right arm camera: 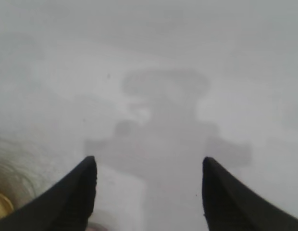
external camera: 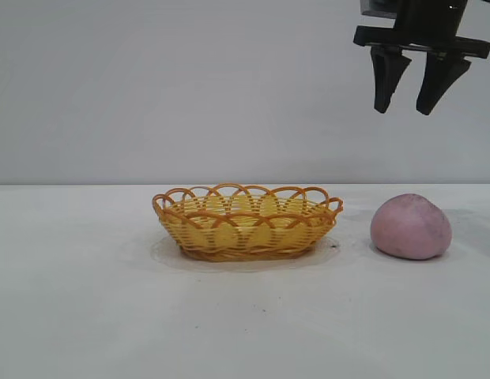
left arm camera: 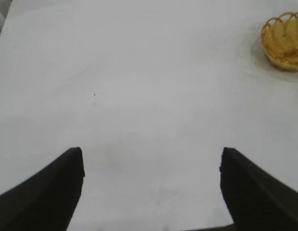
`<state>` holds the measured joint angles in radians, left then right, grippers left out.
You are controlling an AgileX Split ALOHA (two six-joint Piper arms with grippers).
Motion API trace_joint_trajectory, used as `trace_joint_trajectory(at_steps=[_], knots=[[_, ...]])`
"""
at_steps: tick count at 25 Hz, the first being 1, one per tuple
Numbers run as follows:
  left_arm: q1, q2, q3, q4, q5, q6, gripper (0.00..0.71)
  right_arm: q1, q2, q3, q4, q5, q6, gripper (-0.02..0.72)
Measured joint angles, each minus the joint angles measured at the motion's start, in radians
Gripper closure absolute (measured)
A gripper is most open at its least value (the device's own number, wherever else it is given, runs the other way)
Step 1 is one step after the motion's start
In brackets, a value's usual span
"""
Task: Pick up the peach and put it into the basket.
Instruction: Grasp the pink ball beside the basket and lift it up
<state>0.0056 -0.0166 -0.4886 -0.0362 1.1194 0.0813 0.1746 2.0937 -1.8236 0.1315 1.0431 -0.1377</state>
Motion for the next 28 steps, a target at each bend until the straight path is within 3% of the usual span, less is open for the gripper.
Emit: trace_joint_trajectory(at_steps=[10,17,28], knots=[[0.000,-0.002,0.002,0.003,0.000,-0.002,0.191,0.000,-0.040,0.000,-0.029,0.026,0.004,0.292],[0.000,-0.002,0.002,0.003,0.000,-0.002,0.191,0.000,-0.100,0.000,-0.047,0.166,0.004,0.292],[0.000,-0.002,0.002,0.003,0.000,-0.002,0.191,0.002,-0.116,0.003,0.076,0.195,0.003,0.292]])
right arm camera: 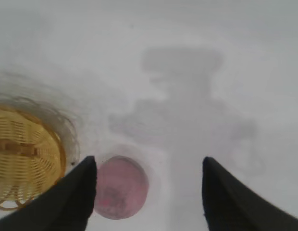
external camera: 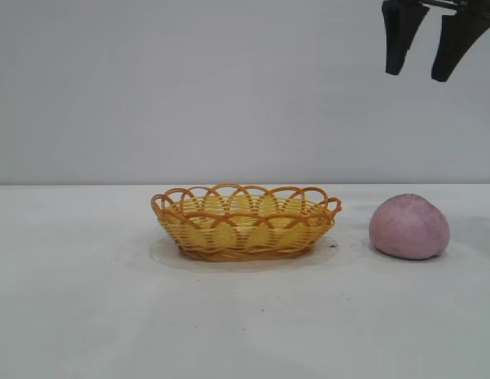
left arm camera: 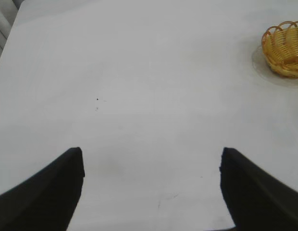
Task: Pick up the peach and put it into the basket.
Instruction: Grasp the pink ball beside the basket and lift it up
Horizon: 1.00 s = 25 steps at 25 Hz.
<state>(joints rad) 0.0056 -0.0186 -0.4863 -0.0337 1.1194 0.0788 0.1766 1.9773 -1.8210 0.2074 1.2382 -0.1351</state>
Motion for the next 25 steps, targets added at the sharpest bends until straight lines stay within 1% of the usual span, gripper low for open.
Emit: trace_joint_trajectory(at_steps=[3,8,12,16,18,21,25], knots=[[0.000,0.000,0.000,0.000,0.000,0.000,0.191,0.011,-0.059,0.047,0.000,0.000,0.000,0.292],[0.000,0.000,0.000,0.000,0.000,0.000,0.191,0.063,-0.160,0.207,0.002,-0.002,0.000,0.292],[0.000,0.000,0.000,0.000,0.000,0.000,0.191,0.131,-0.188,0.316,-0.026,0.000,0.002,0.292],[0.000,0.000,0.000,0.000,0.000,-0.001,0.191,0.180,-0.189,0.402,-0.033,-0.006,0.003,0.292],[0.000,0.000,0.000,0.000,0.000,-0.001,0.191,0.190,-0.189,0.433,-0.041,-0.016,0.003,0.292],[0.000,0.000,0.000,0.000,0.000,-0.001,0.191,0.190,-0.189,0.443,-0.062,-0.061,0.004,0.292],[0.000,0.000,0.000,0.000,0.000,-0.001,0.191,0.190,-0.187,0.443,-0.064,-0.116,0.008,0.292]])
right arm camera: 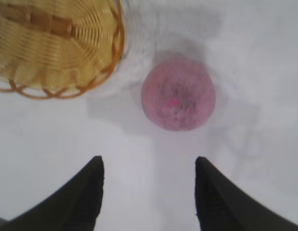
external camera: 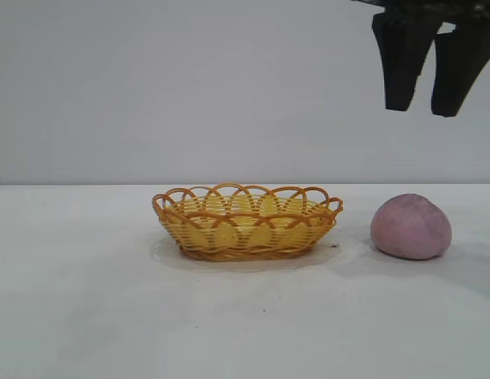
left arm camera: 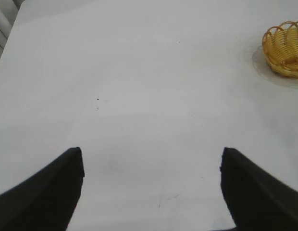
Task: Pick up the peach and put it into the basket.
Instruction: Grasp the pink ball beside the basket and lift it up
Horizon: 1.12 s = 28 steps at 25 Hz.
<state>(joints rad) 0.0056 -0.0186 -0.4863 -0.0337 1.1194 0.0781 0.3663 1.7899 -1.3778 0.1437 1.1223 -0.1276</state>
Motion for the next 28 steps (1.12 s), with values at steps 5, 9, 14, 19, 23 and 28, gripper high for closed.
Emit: trace_joint_trajectory(at_steps=[5,9,14,19,23,28], knots=[[0.000,0.000,0.000,0.000,0.000,0.000,0.191,0.000,0.063,0.000,-0.013,-0.015,0.004,0.292],[0.000,0.000,0.000,0.000,0.000,0.000,0.191,0.000,0.117,0.000,-0.017,-0.052,0.004,0.345],[0.000,0.000,0.000,0.000,0.000,0.000,0.191,-0.015,0.172,0.000,-0.019,-0.094,0.004,0.345],[0.000,0.000,0.000,0.000,0.000,0.000,0.191,-0.038,0.208,0.000,-0.021,-0.124,0.004,0.345],[0.000,0.000,0.000,0.000,0.000,0.000,0.191,-0.040,0.228,0.000,-0.017,-0.140,0.002,0.345],[0.000,0.000,0.000,0.000,0.000,0.000,0.191,-0.040,0.275,-0.049,-0.016,-0.122,0.000,0.433]])
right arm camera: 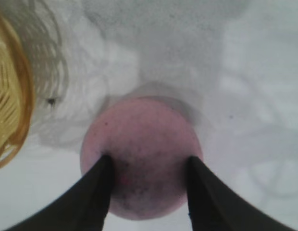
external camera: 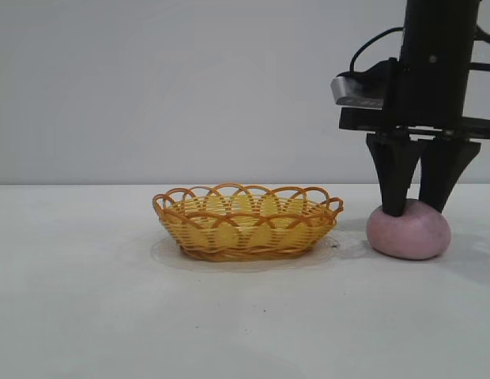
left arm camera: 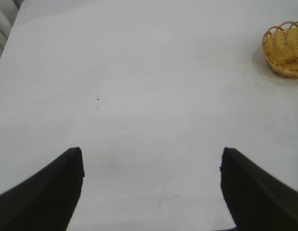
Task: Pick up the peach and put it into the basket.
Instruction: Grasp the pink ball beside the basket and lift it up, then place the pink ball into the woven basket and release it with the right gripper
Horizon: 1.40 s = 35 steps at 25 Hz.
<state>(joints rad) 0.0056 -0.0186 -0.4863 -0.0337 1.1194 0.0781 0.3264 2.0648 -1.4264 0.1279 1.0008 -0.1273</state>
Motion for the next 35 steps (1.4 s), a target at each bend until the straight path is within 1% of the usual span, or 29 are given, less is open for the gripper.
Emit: trace_joint_trajectory(at_steps=[2,4,5,6,7,15,20,21,24,29,33,35], knots=[[0.000,0.000,0.000,0.000,0.000,0.000,0.191,0.000,0.004,-0.020,0.000,0.010,0.000,0.510],[0.000,0.000,0.000,0.000,0.000,0.000,0.191,0.000,0.005,-0.041,0.000,0.023,0.000,0.611],[0.000,0.000,0.000,0.000,0.000,0.000,0.191,0.000,0.005,-0.051,0.000,0.032,-0.001,0.646],[0.000,0.000,0.000,0.000,0.000,0.000,0.191,0.000,0.006,-0.057,0.000,0.045,-0.002,0.664],[0.000,0.000,0.000,0.000,0.000,0.000,0.191,0.000,0.010,-0.061,0.000,0.055,-0.002,0.703],[0.000,0.000,0.000,0.000,0.000,0.000,0.191,0.000,-0.025,-0.099,-0.015,0.111,-0.008,0.703],[0.000,0.000,0.000,0.000,0.000,0.000,0.191,0.000,-0.085,-0.216,-0.021,0.203,-0.008,0.703],[0.000,0.000,0.000,0.000,0.000,0.000,0.191,0.000,-0.095,-0.240,-0.016,0.213,-0.008,0.703],[0.000,0.000,0.000,0.000,0.000,0.000,0.191,0.004,-0.109,-0.293,0.024,0.222,-0.008,0.703],[0.000,0.000,0.000,0.000,0.000,0.000,0.191,0.077,-0.111,-0.311,0.058,0.233,-0.008,0.703],[0.000,0.000,0.000,0.000,0.000,0.000,0.191,0.157,-0.106,-0.311,0.064,0.230,-0.008,0.703],[0.000,0.000,0.000,0.000,0.000,0.000,0.191,0.191,-0.086,-0.311,0.064,0.215,-0.008,0.703]])
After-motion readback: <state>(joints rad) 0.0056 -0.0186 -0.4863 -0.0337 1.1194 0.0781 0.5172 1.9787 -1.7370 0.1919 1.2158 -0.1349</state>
